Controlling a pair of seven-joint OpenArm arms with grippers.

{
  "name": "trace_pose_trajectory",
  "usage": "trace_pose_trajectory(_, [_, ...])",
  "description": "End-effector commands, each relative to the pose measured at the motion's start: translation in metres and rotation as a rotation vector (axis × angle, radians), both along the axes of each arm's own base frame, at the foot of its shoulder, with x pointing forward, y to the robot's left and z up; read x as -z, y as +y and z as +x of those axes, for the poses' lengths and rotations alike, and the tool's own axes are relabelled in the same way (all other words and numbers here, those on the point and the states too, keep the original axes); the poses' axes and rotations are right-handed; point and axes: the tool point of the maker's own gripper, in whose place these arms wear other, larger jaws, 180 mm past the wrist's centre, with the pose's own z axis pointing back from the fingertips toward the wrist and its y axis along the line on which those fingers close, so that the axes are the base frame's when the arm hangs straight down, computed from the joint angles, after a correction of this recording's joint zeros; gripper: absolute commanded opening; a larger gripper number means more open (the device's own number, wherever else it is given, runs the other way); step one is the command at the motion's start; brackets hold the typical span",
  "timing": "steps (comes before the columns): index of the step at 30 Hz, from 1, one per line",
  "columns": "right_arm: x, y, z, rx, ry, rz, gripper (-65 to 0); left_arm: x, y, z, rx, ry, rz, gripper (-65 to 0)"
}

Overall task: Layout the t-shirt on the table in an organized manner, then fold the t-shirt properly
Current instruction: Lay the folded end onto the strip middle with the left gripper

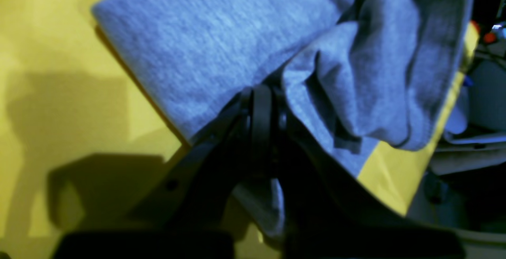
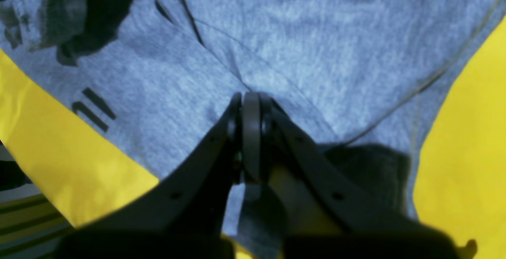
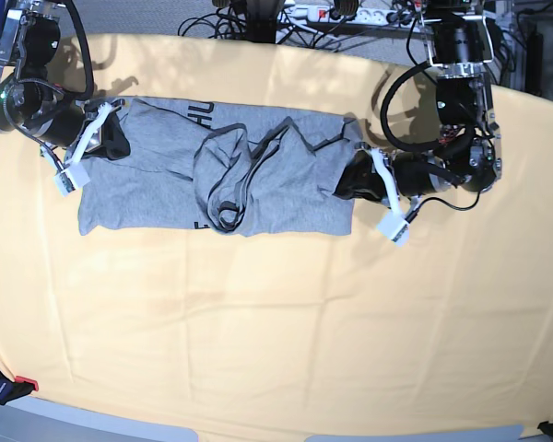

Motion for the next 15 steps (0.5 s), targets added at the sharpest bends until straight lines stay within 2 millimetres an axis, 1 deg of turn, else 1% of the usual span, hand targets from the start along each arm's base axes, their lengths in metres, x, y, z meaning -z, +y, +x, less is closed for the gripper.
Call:
trace_pose_trajectory(1, [-0.011,-0.001,0.007,-0.006,-0.043,0.006,-65.0,-0.011,-0.002,0.007,0.005,-0.042,-0.006,-65.0])
trace_pose_trajectory(5, [-0.011,-0.001,0.007,-0.006,-0.043,0.007,-65.0,-0.012,-0.012,0.004,0.036,-0.038,-0.025,-65.0])
trace_pose_trajectory(8, [-0.011,-0.001,0.007,-0.006,-0.043,0.007,-65.0,-0.02,-0.018,0.001,0.061,-0.049,-0.076,-65.0])
trace_pose_trajectory(12, [-0.011,-0.001,0.007,-0.006,-0.043,0.007,-65.0,-0.032,-0.028,-0.012,0.135,-0.033,-0.161,-65.0])
trace_pose_trajectory(13, [-0.012,-0.001,0.007,-0.006,-0.044,0.007,-65.0,-0.038,-0.032,-0.016,0.153,-0.029,-0.202,-65.0])
trace_pose_trajectory(15, [-0.012,-0.001,0.007,-0.006,-0.044,0.007,-65.0,-0.06,-0.039,-0.017,0.163,-0.051,-0.329,-65.0])
